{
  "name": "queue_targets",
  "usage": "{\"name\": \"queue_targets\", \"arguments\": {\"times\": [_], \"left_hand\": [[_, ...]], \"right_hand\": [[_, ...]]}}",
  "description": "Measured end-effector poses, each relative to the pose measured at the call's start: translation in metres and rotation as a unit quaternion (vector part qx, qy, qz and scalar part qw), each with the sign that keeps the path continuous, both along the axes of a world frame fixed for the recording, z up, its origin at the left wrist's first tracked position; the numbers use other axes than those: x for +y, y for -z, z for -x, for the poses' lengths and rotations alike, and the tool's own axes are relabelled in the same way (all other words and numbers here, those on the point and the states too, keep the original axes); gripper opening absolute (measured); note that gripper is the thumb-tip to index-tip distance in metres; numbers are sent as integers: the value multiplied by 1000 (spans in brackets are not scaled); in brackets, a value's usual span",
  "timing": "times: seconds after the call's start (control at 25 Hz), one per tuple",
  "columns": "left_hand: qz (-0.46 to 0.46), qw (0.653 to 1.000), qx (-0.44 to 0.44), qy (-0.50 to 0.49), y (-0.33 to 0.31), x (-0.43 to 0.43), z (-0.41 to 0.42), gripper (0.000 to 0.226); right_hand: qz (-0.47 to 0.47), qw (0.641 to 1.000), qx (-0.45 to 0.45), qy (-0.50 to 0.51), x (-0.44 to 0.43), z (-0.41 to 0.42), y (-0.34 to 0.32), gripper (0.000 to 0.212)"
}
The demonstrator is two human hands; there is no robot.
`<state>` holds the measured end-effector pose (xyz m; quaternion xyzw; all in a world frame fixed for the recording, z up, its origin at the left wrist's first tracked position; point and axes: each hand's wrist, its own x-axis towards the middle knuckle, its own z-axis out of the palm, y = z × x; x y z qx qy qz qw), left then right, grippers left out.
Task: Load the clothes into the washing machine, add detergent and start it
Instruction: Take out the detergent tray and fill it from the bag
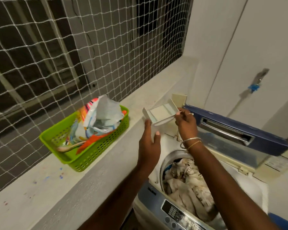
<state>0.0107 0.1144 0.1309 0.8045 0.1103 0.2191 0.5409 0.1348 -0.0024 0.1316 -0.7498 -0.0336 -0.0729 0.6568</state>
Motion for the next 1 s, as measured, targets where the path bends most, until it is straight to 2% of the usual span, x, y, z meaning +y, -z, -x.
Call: {"name": "queue_targets", "arguments": {"times": [0.2,0.4,0.64,0.8,1.0], "left_hand": [[-16,999,43,-9,-23,20,-33,69],[-4,995,104,-5,-32,41,-62,75],[6,983,184,19,-33,59,-71,75],[2,978,207,10,-31,61,-78,77],[58,976,209,-30,-32,60,-86,79]], "right_hand": [[-3,1000,13,-1,74,-50,-29,23],[50,999,16,7,113,-82,-20,25],[91,995,24,27,126,-90,-4,29],[104,994,29,27,127,-88,-3,33],[106,993,54,10,123,-86,-9,39]]}}
